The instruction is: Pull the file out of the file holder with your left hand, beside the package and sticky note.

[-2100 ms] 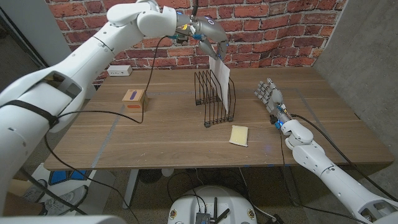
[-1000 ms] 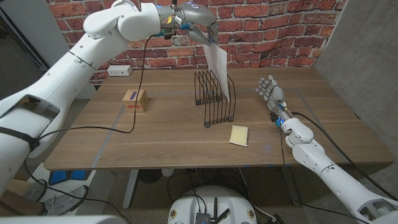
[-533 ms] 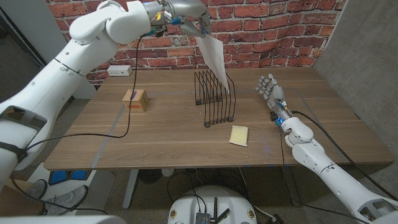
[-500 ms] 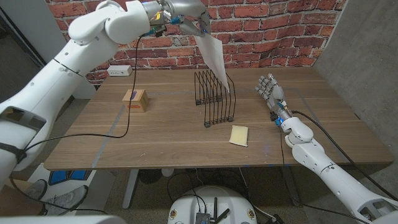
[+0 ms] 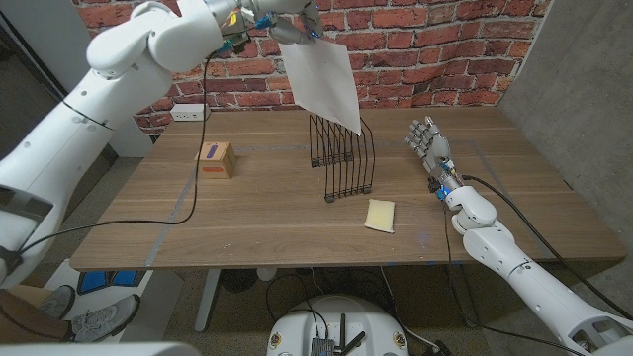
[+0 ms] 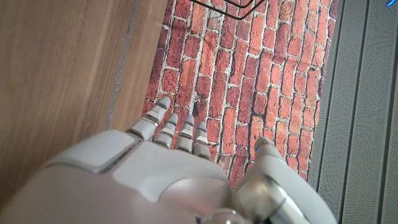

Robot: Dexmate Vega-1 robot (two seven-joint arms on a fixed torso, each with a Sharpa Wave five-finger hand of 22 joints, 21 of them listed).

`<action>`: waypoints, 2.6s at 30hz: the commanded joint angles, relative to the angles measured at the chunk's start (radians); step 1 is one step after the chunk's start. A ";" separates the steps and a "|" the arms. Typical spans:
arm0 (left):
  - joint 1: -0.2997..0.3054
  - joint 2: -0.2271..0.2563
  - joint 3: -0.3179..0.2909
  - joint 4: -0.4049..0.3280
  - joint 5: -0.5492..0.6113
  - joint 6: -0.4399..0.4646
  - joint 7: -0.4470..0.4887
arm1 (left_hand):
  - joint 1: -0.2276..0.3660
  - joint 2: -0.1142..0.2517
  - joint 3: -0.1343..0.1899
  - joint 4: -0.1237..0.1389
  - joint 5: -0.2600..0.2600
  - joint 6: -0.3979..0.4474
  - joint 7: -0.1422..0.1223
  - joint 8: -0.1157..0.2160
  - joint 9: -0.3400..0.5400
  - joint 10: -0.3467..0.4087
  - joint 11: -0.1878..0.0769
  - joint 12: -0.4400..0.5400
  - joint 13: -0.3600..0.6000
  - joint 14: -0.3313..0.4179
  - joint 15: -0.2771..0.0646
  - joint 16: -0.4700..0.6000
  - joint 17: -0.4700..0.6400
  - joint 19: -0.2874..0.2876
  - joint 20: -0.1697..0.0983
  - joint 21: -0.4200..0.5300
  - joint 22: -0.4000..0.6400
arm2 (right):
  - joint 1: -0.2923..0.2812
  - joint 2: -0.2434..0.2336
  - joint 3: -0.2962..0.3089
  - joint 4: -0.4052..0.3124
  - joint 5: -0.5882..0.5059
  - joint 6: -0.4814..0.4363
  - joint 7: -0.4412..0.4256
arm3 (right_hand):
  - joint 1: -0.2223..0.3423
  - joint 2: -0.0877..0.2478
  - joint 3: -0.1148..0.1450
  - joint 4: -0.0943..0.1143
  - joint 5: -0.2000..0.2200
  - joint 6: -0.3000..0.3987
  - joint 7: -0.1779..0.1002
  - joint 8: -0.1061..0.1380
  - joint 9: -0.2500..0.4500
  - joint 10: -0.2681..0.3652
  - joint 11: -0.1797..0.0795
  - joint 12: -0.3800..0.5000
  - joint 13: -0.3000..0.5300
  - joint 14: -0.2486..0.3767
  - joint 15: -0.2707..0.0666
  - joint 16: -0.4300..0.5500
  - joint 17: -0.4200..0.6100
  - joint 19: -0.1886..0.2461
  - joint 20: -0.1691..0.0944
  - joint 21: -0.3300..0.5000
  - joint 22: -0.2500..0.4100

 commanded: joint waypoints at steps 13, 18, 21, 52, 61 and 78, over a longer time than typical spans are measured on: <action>0.226 0.114 -0.184 -0.142 -0.115 0.199 0.097 | 0.011 0.002 -0.007 -0.001 0.004 0.003 -0.001 -0.002 0.005 0.009 -0.001 0.003 0.003 0.009 -0.084 -0.004 0.001 0.007 -0.158 -0.002 0.003 | 0.026 0.014 -0.019 0.009 -0.011 -0.008 0.003 | 0.000 0.051 -0.001 -0.003 0.006 0.011 -0.001 0.006 0.005 0.007 -0.002 0.003 0.003 0.007 0.002 0.007 0.002 0.006 -0.002 0.006 0.004; 0.301 0.129 -0.231 -0.160 -0.146 0.227 0.134 | 0.011 0.003 -0.008 -0.001 0.004 0.001 -0.002 -0.003 0.005 0.009 -0.002 0.002 0.003 0.008 -0.084 -0.005 0.001 0.007 -0.158 -0.002 0.003 | 0.028 0.014 -0.023 0.007 -0.015 -0.015 -0.002 | 0.000 0.051 -0.001 -0.002 0.006 0.011 -0.001 0.006 0.005 0.007 -0.003 0.003 0.003 0.007 0.003 0.008 0.002 0.006 -0.002 0.006 0.004; 0.339 0.135 -0.251 -0.168 -0.163 0.244 0.150 | 0.011 0.003 -0.009 -0.001 0.004 0.001 -0.001 -0.003 0.005 0.010 -0.001 0.002 0.003 0.008 -0.084 -0.005 0.001 0.007 -0.158 -0.002 0.003 | 0.028 0.014 -0.024 0.004 -0.016 -0.019 -0.005 | 0.000 0.051 -0.001 -0.002 0.007 0.013 0.000 0.006 0.005 0.007 -0.002 0.003 0.003 0.007 0.001 0.008 0.002 0.006 -0.002 0.006 0.004; 0.505 0.157 -0.260 -0.196 -0.073 0.338 0.300 | 0.016 0.005 -0.015 -0.002 0.005 -0.001 0.002 -0.004 0.006 0.009 -0.002 0.001 0.005 0.003 -0.084 -0.010 0.000 0.007 -0.158 -0.003 0.003 | 0.021 0.009 -0.027 -0.006 -0.010 -0.048 -0.017 | 0.000 0.052 -0.001 -0.001 0.006 0.019 0.001 0.007 0.005 0.008 -0.003 0.003 0.003 0.007 0.001 0.008 0.003 0.007 -0.002 0.006 0.004; 0.475 0.139 -0.214 -0.140 -0.085 0.329 0.316 | 0.017 0.006 -0.017 -0.001 0.006 -0.002 0.001 -0.004 0.006 0.008 -0.002 0.000 0.005 0.000 -0.084 -0.011 0.000 0.007 -0.157 -0.002 0.003 | 0.034 0.014 -0.029 0.011 -0.002 -0.054 -0.005 | 0.000 0.052 -0.001 -0.001 0.006 0.020 0.002 0.007 0.005 0.007 -0.002 0.003 0.003 0.007 0.001 0.009 0.003 0.007 -0.004 0.006 0.004; 0.447 0.136 -0.152 -0.091 -0.087 0.331 0.331 | 0.018 0.006 -0.021 -0.001 0.006 -0.004 0.003 -0.004 0.006 0.004 -0.002 -0.002 0.006 -0.005 -0.084 -0.013 0.000 0.011 -0.157 -0.001 0.004 | 0.038 0.018 -0.027 0.022 -0.004 -0.049 -0.008 | 0.000 0.052 -0.001 -0.001 0.006 0.022 0.004 0.007 0.005 0.008 -0.001 0.003 0.003 0.007 0.001 0.009 0.003 0.007 -0.005 0.006 0.004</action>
